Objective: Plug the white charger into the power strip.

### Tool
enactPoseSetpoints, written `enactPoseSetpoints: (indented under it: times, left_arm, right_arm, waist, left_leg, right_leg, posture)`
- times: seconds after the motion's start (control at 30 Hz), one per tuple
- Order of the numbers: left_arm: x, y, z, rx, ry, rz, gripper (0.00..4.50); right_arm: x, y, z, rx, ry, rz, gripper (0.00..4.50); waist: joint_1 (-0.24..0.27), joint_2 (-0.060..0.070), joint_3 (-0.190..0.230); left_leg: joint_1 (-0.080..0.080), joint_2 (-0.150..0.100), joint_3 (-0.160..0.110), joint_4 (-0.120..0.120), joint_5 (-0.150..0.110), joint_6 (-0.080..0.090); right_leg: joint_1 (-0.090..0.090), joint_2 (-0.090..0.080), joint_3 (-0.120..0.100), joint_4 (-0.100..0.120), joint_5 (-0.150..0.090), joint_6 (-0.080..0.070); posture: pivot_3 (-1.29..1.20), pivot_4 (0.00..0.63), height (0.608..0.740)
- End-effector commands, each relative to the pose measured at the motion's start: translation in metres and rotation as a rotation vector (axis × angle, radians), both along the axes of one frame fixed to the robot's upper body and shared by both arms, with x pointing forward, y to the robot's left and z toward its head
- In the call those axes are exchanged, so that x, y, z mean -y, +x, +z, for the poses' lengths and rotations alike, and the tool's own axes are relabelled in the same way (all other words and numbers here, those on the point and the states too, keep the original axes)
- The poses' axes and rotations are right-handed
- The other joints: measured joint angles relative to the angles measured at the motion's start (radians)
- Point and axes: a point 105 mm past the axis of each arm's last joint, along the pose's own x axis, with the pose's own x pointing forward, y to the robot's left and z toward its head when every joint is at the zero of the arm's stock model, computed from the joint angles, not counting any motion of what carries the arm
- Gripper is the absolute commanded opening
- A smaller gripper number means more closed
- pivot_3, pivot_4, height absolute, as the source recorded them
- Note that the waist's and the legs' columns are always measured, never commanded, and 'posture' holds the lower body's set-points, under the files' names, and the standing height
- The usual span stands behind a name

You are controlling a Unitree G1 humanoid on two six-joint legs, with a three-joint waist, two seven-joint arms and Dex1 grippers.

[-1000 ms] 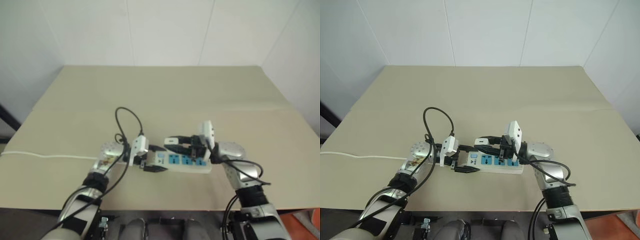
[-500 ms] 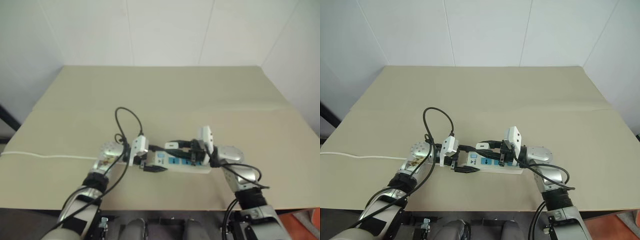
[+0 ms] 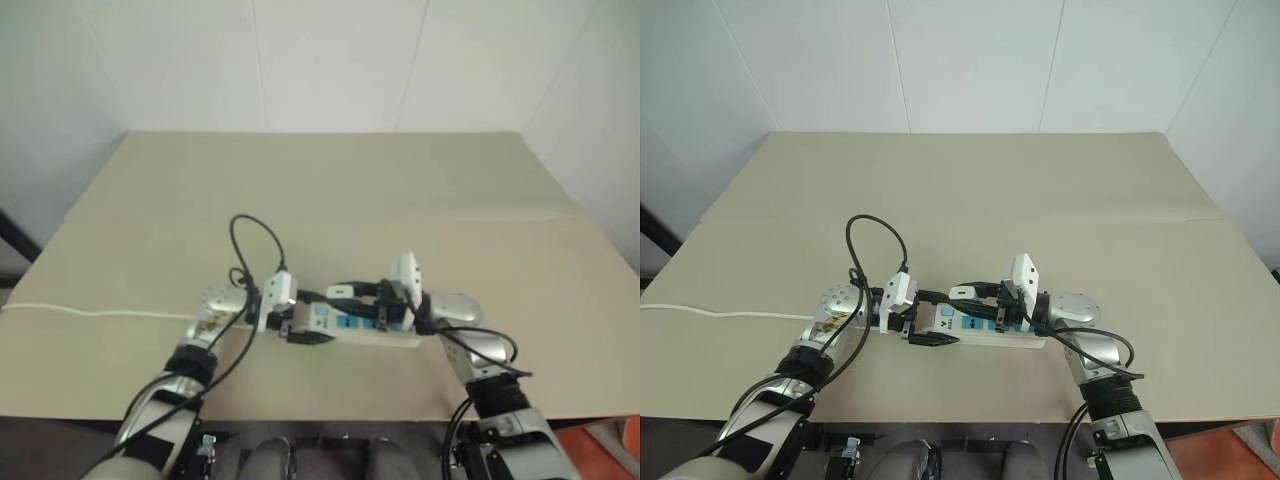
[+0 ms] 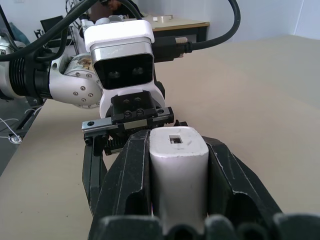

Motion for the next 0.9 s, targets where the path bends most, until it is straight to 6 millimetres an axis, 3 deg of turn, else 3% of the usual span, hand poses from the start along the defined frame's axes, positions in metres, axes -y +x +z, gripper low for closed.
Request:
enactPoseSetpoints:
  times: [0.03,0.9]
  left_arm:
    - [0.0,-0.012,-0.025,-0.066,0.085,-0.035,3.27]
    - [-0.002,-0.01,-0.024,-0.063,0.094,-0.031,3.27]
  right_arm:
    - [0.0,-0.001,-0.004,-0.002,-0.013,-0.001,1.16]
    - [0.051,0.013,-0.024,-0.056,-0.118,-0.122,1.16]
  waist:
    - [0.0,0.0,0.0]
    - [0.015,0.0,0.0]
  left_leg:
    - [0.0,0.0,0.0,0.0,0.0,0.0]
    - [0.0,0.0,0.0,0.0,0.0,0.0]
  right_leg:
    - [0.0,0.0,0.0,0.0,0.0,0.0]
    - [0.001,0.0,0.0,-0.001,0.0,0.0]
  posture:
    - [0.0,0.15,0.74]
    - [0.0,0.15,0.74]
